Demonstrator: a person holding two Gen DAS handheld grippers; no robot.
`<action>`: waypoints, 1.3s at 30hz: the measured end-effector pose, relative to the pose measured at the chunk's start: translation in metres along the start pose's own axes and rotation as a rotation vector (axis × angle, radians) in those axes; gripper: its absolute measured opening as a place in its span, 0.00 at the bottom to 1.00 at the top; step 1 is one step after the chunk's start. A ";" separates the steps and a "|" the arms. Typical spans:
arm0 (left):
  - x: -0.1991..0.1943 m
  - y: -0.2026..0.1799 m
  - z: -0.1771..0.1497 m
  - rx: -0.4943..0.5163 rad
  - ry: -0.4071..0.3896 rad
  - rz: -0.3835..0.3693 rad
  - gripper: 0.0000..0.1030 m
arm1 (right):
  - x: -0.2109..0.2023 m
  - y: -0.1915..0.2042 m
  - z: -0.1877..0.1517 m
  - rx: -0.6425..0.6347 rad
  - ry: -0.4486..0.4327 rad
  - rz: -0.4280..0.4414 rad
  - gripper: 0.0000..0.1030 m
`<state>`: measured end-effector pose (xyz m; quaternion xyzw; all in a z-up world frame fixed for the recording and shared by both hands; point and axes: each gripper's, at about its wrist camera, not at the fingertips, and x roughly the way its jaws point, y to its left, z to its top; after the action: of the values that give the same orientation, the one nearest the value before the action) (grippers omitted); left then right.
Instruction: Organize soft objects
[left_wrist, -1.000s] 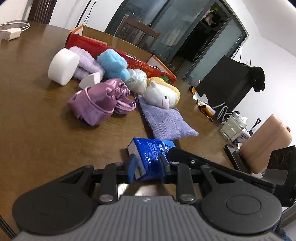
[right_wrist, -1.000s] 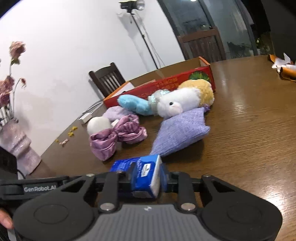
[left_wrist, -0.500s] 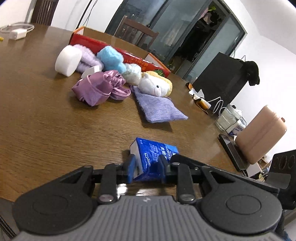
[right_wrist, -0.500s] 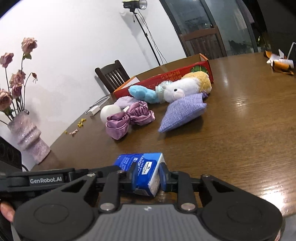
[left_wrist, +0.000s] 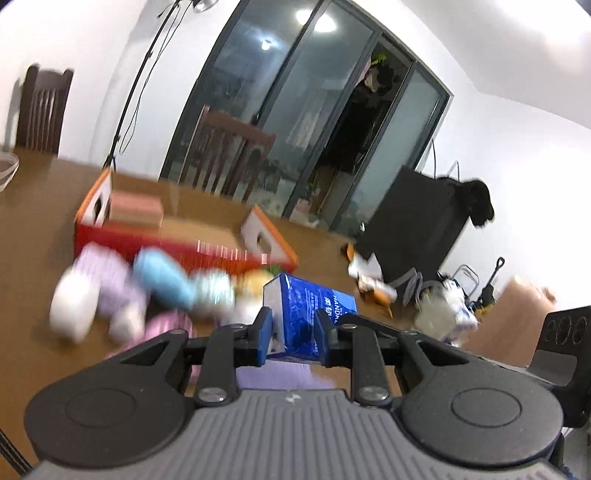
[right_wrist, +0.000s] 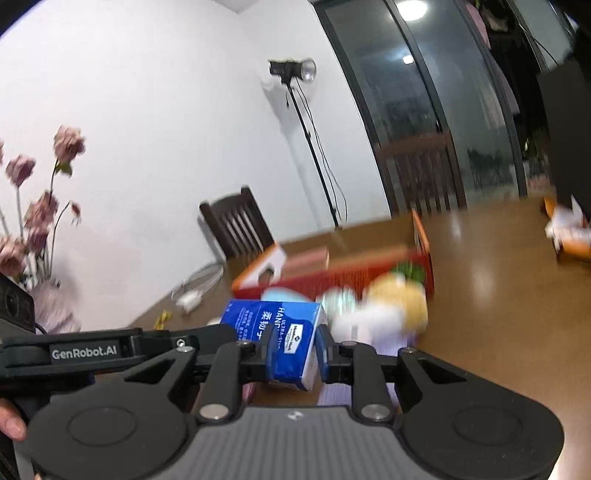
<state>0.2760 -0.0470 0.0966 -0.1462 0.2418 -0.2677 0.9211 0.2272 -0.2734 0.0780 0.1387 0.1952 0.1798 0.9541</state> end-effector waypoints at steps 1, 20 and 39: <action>0.011 0.000 0.014 0.009 -0.011 0.005 0.24 | 0.009 -0.003 0.013 -0.014 -0.012 -0.003 0.21; 0.285 0.090 0.174 -0.046 0.163 0.064 0.24 | 0.281 -0.129 0.195 0.076 0.085 -0.108 0.21; 0.336 0.131 0.176 -0.111 0.277 0.163 0.43 | 0.373 -0.150 0.177 -0.051 0.274 -0.344 0.30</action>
<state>0.6719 -0.1055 0.0687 -0.1386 0.3918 -0.1957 0.8882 0.6661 -0.2945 0.0641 0.0536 0.3393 0.0362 0.9384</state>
